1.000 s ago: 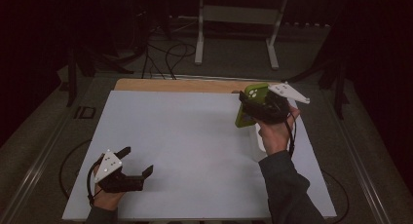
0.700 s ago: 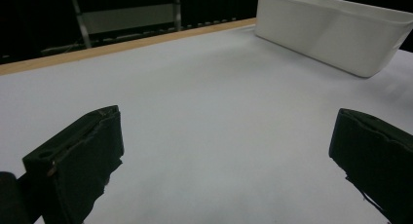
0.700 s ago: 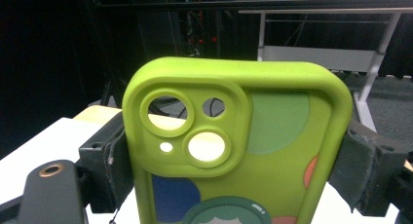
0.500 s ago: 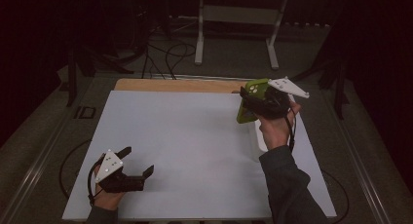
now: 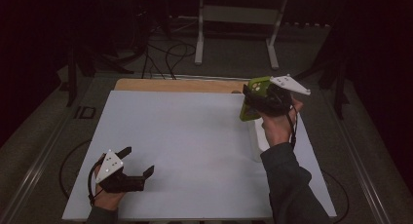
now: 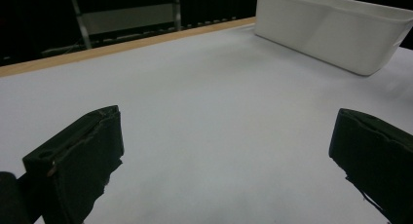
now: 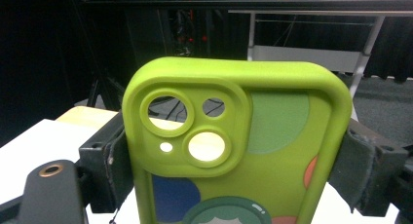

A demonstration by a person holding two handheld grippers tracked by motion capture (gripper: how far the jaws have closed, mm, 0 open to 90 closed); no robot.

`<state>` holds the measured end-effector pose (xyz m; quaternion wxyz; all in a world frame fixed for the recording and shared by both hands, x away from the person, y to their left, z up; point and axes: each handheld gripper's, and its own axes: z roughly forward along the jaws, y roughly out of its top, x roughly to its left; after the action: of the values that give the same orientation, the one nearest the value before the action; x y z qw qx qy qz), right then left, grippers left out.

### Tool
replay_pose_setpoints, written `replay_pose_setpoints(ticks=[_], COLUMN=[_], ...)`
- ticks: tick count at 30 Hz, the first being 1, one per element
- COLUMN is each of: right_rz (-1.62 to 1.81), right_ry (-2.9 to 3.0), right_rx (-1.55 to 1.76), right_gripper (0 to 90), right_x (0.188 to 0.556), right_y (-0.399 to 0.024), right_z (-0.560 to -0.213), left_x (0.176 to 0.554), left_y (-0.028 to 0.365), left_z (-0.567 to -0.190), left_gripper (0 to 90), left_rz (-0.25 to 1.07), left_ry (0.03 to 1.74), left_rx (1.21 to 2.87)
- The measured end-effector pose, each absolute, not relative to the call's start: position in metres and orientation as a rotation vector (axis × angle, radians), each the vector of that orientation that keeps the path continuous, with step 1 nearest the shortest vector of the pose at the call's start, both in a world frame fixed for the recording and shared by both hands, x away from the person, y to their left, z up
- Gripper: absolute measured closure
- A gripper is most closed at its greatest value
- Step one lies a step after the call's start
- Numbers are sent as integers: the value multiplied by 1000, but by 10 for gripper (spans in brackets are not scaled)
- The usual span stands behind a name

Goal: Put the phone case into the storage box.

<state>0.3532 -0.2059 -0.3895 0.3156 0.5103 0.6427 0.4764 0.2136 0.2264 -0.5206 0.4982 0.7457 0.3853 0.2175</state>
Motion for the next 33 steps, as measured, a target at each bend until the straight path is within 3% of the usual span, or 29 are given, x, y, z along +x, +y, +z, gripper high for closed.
replay_pose_setpoints(ticks=[33], right_rz=[1186], right_ry=[1672], right_rx=[1356], right_gripper=[155], right_x=[369], right_y=[-217], right_z=[-386], left_x=[213], left_y=[225], left_z=[-520], left_gripper=[0], left_rz=[524], left_ry=[925], left_rx=[1806])
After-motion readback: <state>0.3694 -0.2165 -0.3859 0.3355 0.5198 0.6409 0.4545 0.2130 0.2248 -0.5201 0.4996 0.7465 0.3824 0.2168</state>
